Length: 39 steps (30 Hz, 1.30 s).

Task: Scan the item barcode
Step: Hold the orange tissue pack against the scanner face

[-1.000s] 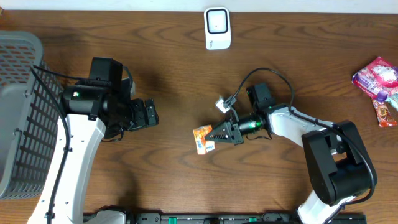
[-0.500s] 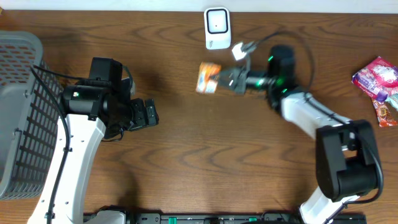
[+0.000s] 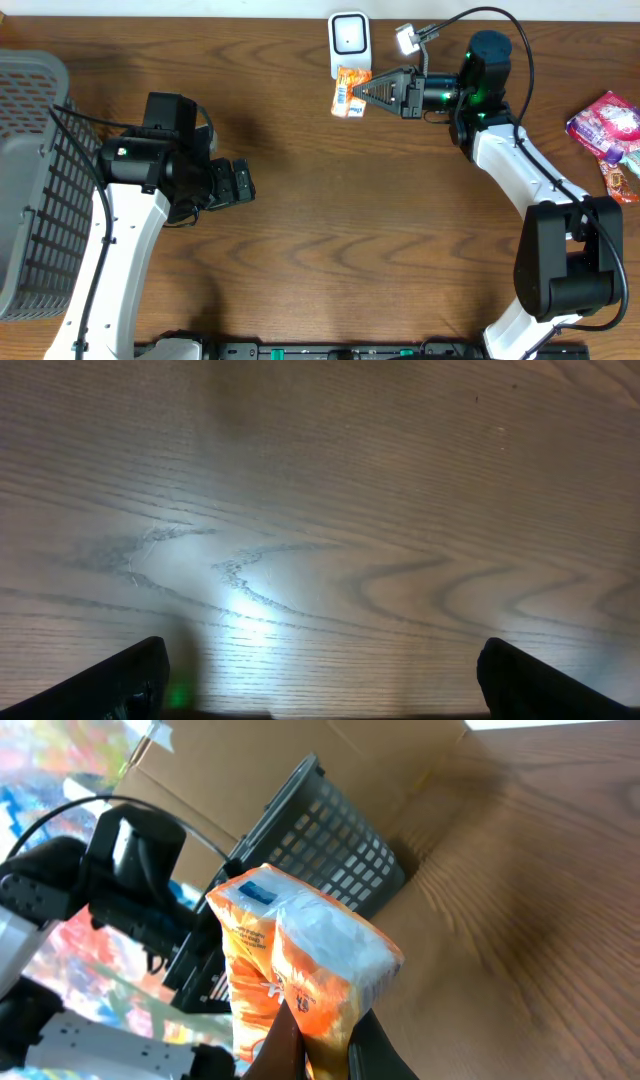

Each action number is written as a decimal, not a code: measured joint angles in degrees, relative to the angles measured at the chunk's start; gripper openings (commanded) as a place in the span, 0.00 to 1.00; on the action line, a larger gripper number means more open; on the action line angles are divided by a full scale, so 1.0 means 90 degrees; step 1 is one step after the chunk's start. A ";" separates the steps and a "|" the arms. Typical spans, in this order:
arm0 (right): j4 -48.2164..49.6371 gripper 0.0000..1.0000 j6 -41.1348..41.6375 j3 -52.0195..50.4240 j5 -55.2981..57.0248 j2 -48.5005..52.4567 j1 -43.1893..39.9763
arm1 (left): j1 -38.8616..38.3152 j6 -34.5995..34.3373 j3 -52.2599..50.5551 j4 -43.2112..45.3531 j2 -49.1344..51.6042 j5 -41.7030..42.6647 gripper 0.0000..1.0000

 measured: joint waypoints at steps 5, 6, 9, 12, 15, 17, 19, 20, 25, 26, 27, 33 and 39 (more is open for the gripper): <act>-0.1797 0.01 -0.0041 0.0041 0.1472 0.0000 0.0170 | 0.0000 0.0000 0.0000 0.0000 0.0000 0.0002 0.98; -0.2234 0.01 -0.0117 0.0046 0.1904 0.0000 0.0216 | 0.0000 0.0000 0.0000 0.0000 0.0000 0.0005 0.98; -0.3604 0.02 -0.0355 0.0073 0.3412 0.0002 0.0374 | 0.0000 0.0000 0.0000 0.0000 0.0000 0.0002 0.98; -0.5127 0.02 -0.0709 0.0296 0.5132 0.0015 0.0481 | 0.0000 0.0002 0.0000 0.0002 0.0000 0.0000 0.98; -0.6394 0.02 -0.1115 0.0894 0.6785 0.0061 0.0491 | 0.0000 0.0002 0.0000 0.0002 0.0000 0.0000 0.98; -0.6963 0.01 -0.1447 0.1455 0.7834 0.0068 0.0493 | 0.0000 0.0000 0.0000 0.0007 0.0000 -0.0002 0.98; -0.7174 0.01 -0.1858 0.2008 0.8998 0.0068 0.0561 | 0.0000 0.0000 0.0000 0.0005 0.0000 0.0000 0.98; -0.7176 0.01 -0.2030 0.2222 0.9508 0.0068 0.0614 | 0.0000 0.0000 0.0000 0.0005 0.0000 0.0000 0.98; -0.6929 0.01 -0.3417 0.3067 1.1871 0.0304 0.1103 | 0.0000 0.0002 0.0000 0.0005 0.0000 0.0000 0.98; -0.6924 0.01 -0.3599 0.3198 1.2121 0.0418 0.1166 | 0.0000 0.0000 0.0000 0.0005 0.0000 0.0000 0.98; -0.6985 0.01 -0.3752 0.3354 1.2315 0.0593 0.1234 | 0.0000 0.0000 0.0000 0.0005 0.0000 0.0000 0.98; -0.7359 0.01 -0.4311 0.4631 1.2660 0.2370 0.1433 | 0.0000 0.0000 0.0000 0.0002 0.0000 0.0000 0.98; -0.7322 0.01 -0.4464 0.6173 1.2070 0.3509 0.1484 | 0.0000 0.0000 0.0000 0.0002 0.0000 0.0000 0.98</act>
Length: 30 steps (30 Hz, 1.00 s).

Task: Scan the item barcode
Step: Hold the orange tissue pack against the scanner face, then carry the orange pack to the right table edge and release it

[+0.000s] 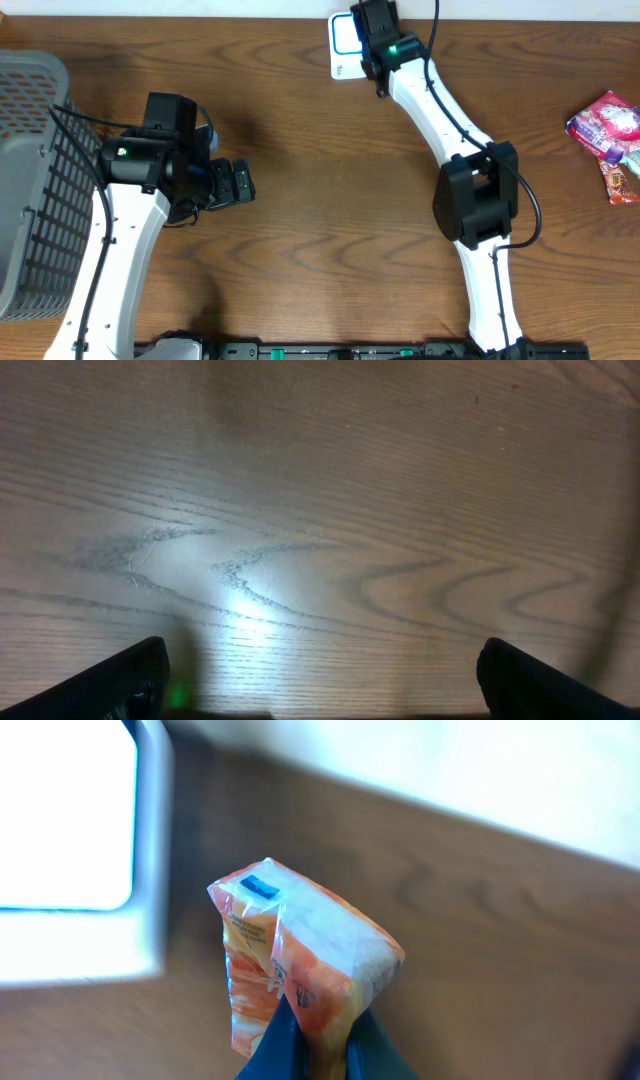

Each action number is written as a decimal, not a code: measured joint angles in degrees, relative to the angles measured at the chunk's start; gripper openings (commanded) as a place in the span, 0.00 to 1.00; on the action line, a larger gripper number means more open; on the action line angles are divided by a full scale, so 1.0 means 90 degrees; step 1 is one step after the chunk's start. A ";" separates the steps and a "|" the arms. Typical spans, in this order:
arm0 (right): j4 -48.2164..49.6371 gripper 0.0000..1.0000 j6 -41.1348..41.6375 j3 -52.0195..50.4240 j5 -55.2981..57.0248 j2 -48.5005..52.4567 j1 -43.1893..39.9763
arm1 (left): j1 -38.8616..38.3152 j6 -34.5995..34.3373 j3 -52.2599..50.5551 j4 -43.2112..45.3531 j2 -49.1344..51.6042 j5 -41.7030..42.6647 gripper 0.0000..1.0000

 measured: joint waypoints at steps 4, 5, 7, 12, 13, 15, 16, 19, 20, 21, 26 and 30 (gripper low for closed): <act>0.1059 0.01 -0.0444 0.0449 -0.0277 0.0002 0.0051 | 0.0000 0.0000 0.0000 0.0002 0.0000 0.0002 0.98; 0.1268 0.01 -0.0619 0.0512 -0.0306 0.0002 0.0073 | 0.0000 0.0002 0.0000 0.0002 -0.0002 0.0000 0.98; 0.1503 0.01 -0.0950 0.0556 -0.0367 0.0002 0.0138 | 0.0000 0.0000 0.0000 0.0000 0.0000 0.0000 0.98; 0.1591 0.01 -0.1751 0.0556 -0.0576 0.0075 0.0384 | 0.0000 0.0000 0.0000 0.0002 0.0000 0.0000 0.98; 0.1651 0.01 -0.1897 0.0556 -0.0571 0.0114 0.0427 | 0.0000 0.0000 0.0000 0.0002 0.0000 0.0000 0.98; 0.1838 0.01 -0.2164 0.0556 -0.0384 0.0250 0.0537 | 0.0000 0.0002 0.0000 0.0002 0.0000 0.0000 0.98; 0.1885 0.01 -0.2268 0.0556 -0.0253 0.0318 0.0578 | 0.0000 0.0000 0.0000 0.0002 -0.0002 0.0000 0.98; 0.1889 0.01 -0.2426 0.0554 0.0087 0.0493 0.0661 | 0.0000 0.0000 0.0000 0.0002 0.0000 0.0000 0.98; 0.1868 0.01 -0.2448 0.0554 0.0134 0.0522 0.0665 | 0.0000 0.0000 0.0000 -0.0002 -0.0002 0.0000 0.98; 0.1853 0.01 -0.2458 0.0554 0.0226 0.0532 0.0661 | 0.0000 0.0000 0.0000 0.0002 0.0000 0.0000 0.98; 0.1401 0.01 -0.2356 0.0556 0.0556 0.0512 0.0542 | 0.0000 0.0000 0.0000 0.0002 0.0000 0.0002 0.98; 0.0517 0.01 -0.1885 0.0556 0.0588 0.0510 0.0221 | 0.0000 0.0000 0.0000 0.0005 0.0000 0.0000 0.98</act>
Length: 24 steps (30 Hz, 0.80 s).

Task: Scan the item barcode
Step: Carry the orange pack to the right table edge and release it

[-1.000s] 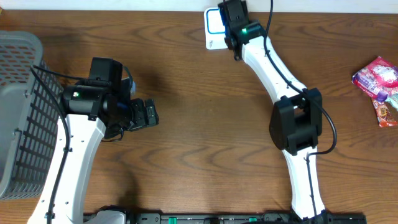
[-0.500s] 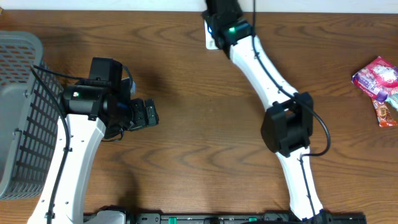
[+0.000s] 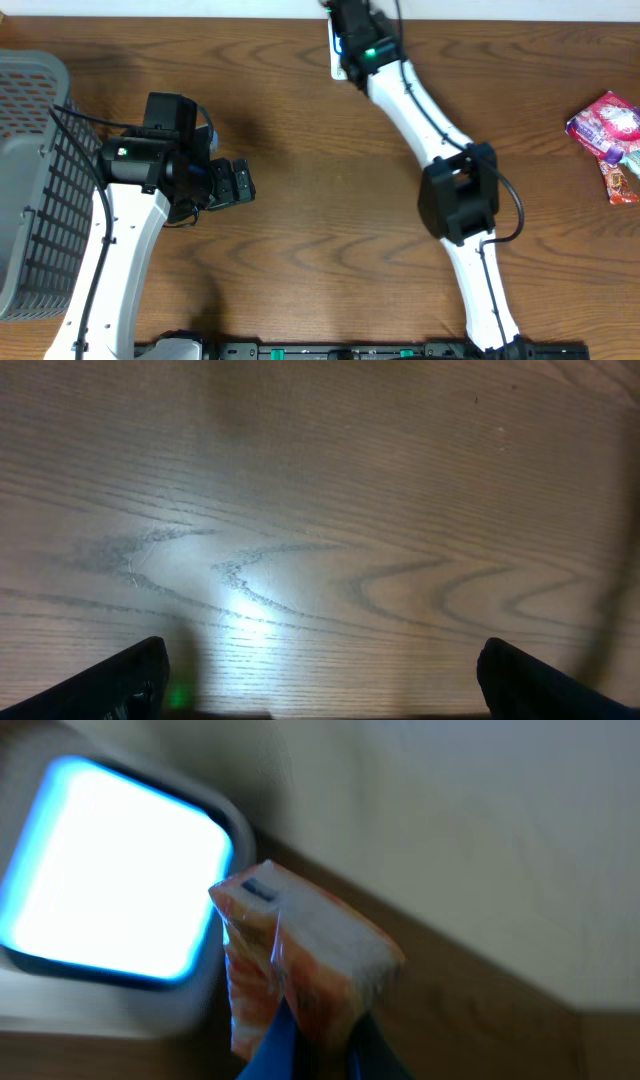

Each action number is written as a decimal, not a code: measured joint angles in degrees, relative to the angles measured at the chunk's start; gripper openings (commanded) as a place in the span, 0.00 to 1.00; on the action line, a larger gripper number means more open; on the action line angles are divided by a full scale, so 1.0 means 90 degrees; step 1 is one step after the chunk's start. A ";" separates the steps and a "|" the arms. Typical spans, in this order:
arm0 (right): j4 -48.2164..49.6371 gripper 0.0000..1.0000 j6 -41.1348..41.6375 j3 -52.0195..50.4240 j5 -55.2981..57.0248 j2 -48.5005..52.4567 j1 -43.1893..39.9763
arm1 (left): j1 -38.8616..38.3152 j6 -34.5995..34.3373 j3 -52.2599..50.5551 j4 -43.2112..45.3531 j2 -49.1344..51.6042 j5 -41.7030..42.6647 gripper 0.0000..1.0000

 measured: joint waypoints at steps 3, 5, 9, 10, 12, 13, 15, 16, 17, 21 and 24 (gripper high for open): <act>-0.0636 0.01 0.0272 0.0000 0.0107 0.0002 -0.0512 | 0.0000 0.0002 0.0000 0.0000 0.0000 0.0000 0.98; -0.1146 0.01 0.0398 0.0000 0.0338 -0.0002 -0.0967 | 0.0000 0.0000 0.0000 -0.0005 0.0000 -0.0002 0.98; -0.1999 0.01 0.0544 0.0000 0.0818 -0.0007 -0.1957 | 0.0000 0.0000 0.0000 -0.0005 0.0000 -0.0002 0.98; -0.2174 0.01 0.0566 0.0000 0.0901 -0.0007 -0.2174 | 0.0000 0.0000 0.0000 -0.0005 0.0000 0.0000 0.98; -0.2535 0.01 0.0622 0.0000 0.1049 -0.0010 -0.2531 | 0.0000 0.0000 0.0000 -0.0002 0.0000 0.0000 0.98; -0.2650 0.01 0.0663 0.0000 0.1095 -0.0010 -0.2805 | 0.0000 0.0000 0.0000 -0.0005 0.0000 0.0000 0.98; -0.2980 0.02 0.0818 0.0000 0.1112 -0.0010 -0.3092 | 0.0000 0.0000 0.0000 -0.0007 -0.0002 0.0000 0.98; -0.3094 0.04 0.0899 0.0000 0.1095 -0.0015 -0.3218 | 0.0000 0.0000 0.0000 -0.0005 0.0000 0.0000 0.98; -0.3240 0.07 0.1008 0.0000 0.1030 -0.0017 -0.3368 | 0.0000 0.0002 0.0000 -0.0005 0.0000 0.0000 0.98; -0.3521 0.66 0.1382 0.0000 0.0466 -0.0044 -0.3881 | 0.0000 0.0000 0.0000 -0.0005 0.0000 0.0000 0.98; -0.3628 0.90 0.1515 0.0000 -0.0189 -0.0066 -0.4165 | 0.0000 0.0000 0.0000 -0.0005 0.0000 0.0000 0.98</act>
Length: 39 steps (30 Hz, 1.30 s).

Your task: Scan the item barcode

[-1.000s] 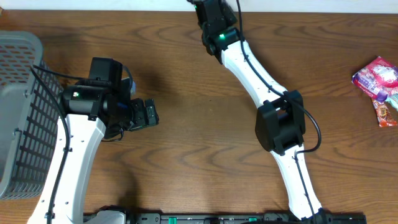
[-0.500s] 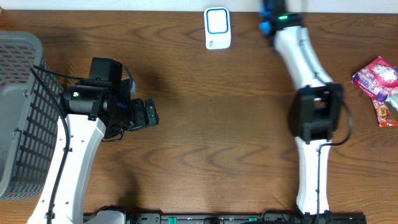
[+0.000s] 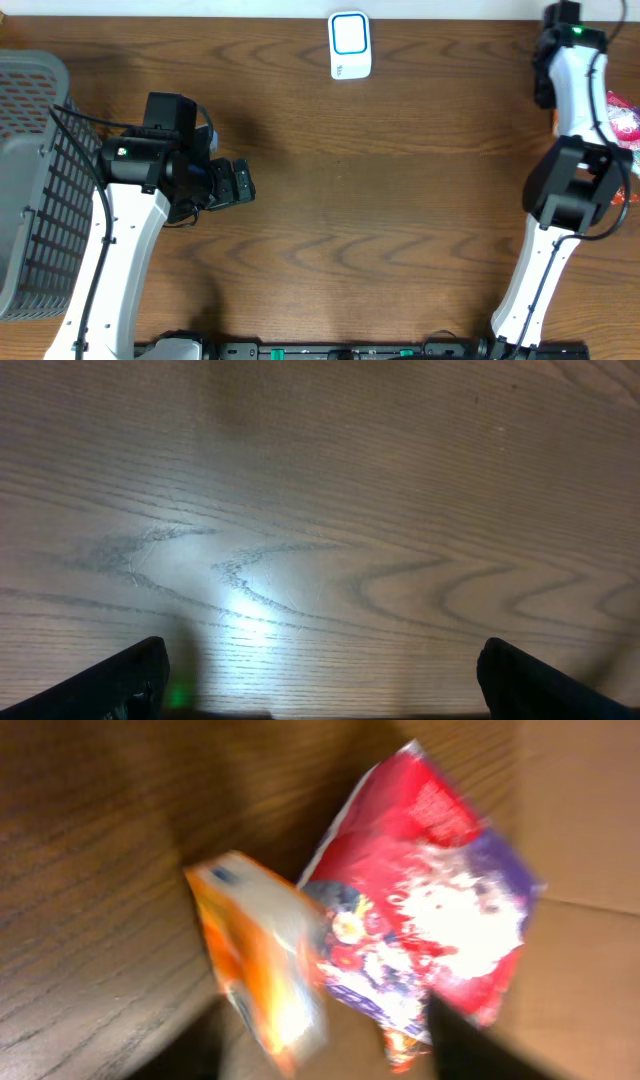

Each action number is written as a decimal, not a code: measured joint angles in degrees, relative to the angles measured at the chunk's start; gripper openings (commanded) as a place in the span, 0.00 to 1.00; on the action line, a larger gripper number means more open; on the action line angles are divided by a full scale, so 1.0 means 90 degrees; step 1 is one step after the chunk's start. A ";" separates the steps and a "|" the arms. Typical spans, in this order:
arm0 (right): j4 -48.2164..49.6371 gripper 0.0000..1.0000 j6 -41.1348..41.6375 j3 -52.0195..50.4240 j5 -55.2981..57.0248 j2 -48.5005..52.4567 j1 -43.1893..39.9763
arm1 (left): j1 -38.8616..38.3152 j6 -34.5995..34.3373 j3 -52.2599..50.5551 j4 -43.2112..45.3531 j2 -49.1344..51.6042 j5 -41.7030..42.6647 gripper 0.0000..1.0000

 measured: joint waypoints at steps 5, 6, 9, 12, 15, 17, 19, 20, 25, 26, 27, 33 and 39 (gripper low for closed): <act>-0.0287 0.99 0.0262 0.0000 -0.0658 -0.0005 -0.0219 | 0.0000 0.0000 0.0000 0.0000 0.0000 0.0000 0.98; -0.0364 0.99 0.0328 -0.0002 -0.0724 -0.0005 -0.0223 | 0.0000 0.0002 0.0000 0.0000 0.0000 0.0000 0.98; -0.0593 0.99 0.0566 -0.0002 -0.0709 -0.0022 -0.0221 | 0.0000 0.0000 0.0000 0.0000 0.0000 0.0002 0.98; -0.0707 0.99 0.0852 -0.0005 -0.0508 -0.0136 -0.0223 | 0.0000 0.0000 0.0000 0.0000 0.0000 0.0000 0.98; -0.0712 0.99 0.1030 -0.0017 -0.0386 -0.0549 -0.0223 | 0.0000 0.0000 0.0000 0.0002 0.0000 0.0000 0.98; -0.0712 0.99 0.1093 -0.0022 -0.0357 -0.1027 -0.0223 | 0.0000 0.0000 0.0000 0.0000 0.0000 0.0002 0.98; -0.0714 0.99 0.1132 -0.0027 -0.0381 -0.1634 -0.0219 | 0.0000 0.0000 0.0000 0.0000 -0.0002 0.0000 0.98; -0.0719 0.99 0.1156 -0.0027 -0.0435 -0.1892 -0.0219 | 0.0000 0.0000 0.0000 0.0000 -0.0002 0.0000 0.98; -0.1185 0.99 0.1341 -0.0017 -0.1758 -0.3878 -0.0219 | 0.0000 0.0000 0.0000 0.0000 0.0000 0.0002 0.98; -0.1309 0.99 0.1348 -0.0015 -0.2018 -0.4133 -0.0219 | 0.0000 0.0000 0.0000 0.0000 -0.0002 0.0002 0.98; -0.1460 0.99 0.1353 -0.0012 -0.2293 -0.4413 -0.0209 | 0.0000 0.0000 0.0000 0.0000 0.0000 0.0000 0.98; -0.2671 0.99 0.1396 0.0022 -0.3293 -0.5780 0.0124 | 0.0000 0.0000 0.0000 0.0002 0.0000 0.0000 0.98; -0.3305 0.99 0.1314 -0.0216 -0.3662 -0.6640 0.0962 | 0.0000 0.0000 0.0000 -0.0002 0.0000 0.0000 0.98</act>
